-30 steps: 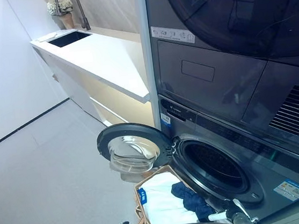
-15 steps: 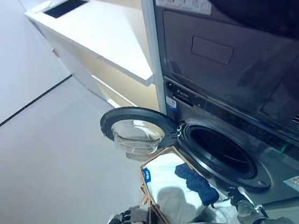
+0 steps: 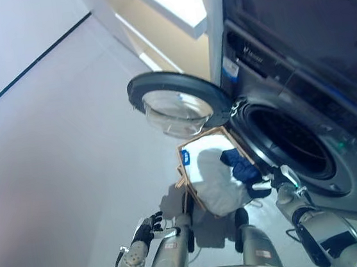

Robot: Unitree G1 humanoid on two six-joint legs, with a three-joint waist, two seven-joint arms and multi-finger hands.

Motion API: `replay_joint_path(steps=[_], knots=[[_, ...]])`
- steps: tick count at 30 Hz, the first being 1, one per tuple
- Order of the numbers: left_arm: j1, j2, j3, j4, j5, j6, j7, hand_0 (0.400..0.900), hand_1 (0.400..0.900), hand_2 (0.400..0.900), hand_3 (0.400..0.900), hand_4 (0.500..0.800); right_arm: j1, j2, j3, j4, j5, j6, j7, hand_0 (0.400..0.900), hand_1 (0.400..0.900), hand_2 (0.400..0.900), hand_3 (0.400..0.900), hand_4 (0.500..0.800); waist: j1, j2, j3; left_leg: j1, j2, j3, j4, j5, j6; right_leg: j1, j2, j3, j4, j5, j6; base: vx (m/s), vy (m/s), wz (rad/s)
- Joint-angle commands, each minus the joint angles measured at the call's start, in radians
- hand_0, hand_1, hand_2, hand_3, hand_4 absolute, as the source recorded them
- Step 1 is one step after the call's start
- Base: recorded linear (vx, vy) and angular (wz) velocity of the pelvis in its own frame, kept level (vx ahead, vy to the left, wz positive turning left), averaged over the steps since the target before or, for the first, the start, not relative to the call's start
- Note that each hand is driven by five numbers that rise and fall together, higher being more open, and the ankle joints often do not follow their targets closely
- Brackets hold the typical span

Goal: Put the clothes in the basket into the washing machine.

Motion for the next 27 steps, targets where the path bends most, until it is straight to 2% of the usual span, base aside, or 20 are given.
replay_joint_path(steps=[1,10,12,19,27], knots=[[0.008,-0.003,0.006,-0.004,-0.039,-0.027,0.024,0.900,0.900,0.900,0.900,0.800,-0.052,-0.058,0.042,0.013,0.018,-0.004,-0.066,0.900,0.900,0.900,0.900,0.800,0.010,-0.008,0.035,-0.057,-0.106,0.040,0.101,-0.124,0.081,-0.009,-0.017,0.017,-0.214,0.238,0.020,-0.04,0.019,-0.01],[-0.012,-0.001,-0.010,-0.135,-0.123,-0.050,0.046,0.900,0.900,0.900,0.900,0.800,-0.165,-0.173,0.076,0.063,0.011,0.015,-0.108,0.900,0.900,0.900,0.900,0.800,0.053,0.057,0.091,-0.247,-0.128,0.023,0.192,-0.119,0.072,-0.204,-0.041,0.000,-0.036,0.176,0.004,-0.04,0.005,0.16],[-0.010,0.001,-0.016,-0.168,-0.137,-0.054,0.047,0.900,0.900,0.900,0.900,0.800,-0.183,-0.205,0.082,0.072,0.010,0.018,-0.113,0.900,0.900,0.900,0.900,0.800,0.059,0.072,0.102,-0.266,-0.136,0.014,0.214,-0.143,0.066,-0.228,-0.051,0.001,0.006,0.140,0.009,0.05,0.001,0.22],[0.005,-0.004,-0.060,-0.245,-0.150,-0.066,0.057,0.900,0.900,0.900,0.900,0.800,-0.247,-0.318,0.108,0.101,-0.002,0.025,-0.132,0.900,0.900,0.900,0.900,0.800,0.097,0.126,0.121,-0.381,-0.154,0.008,0.262,-0.141,0.064,-0.356,-0.076,0.005,0.121,0.097,-0.002,0.00,0.016,0.16],[0.025,-0.004,-0.085,-0.328,-0.167,-0.076,0.062,0.900,0.900,0.900,0.900,0.800,-0.277,-0.393,0.115,0.101,0.005,0.019,-0.138,0.900,0.900,0.900,0.900,0.800,0.136,0.161,0.134,-0.456,-0.180,-0.006,0.286,-0.138,0.070,-0.444,-0.092,0.013,0.212,0.053,-0.012,0.02,-0.012,0.16]])
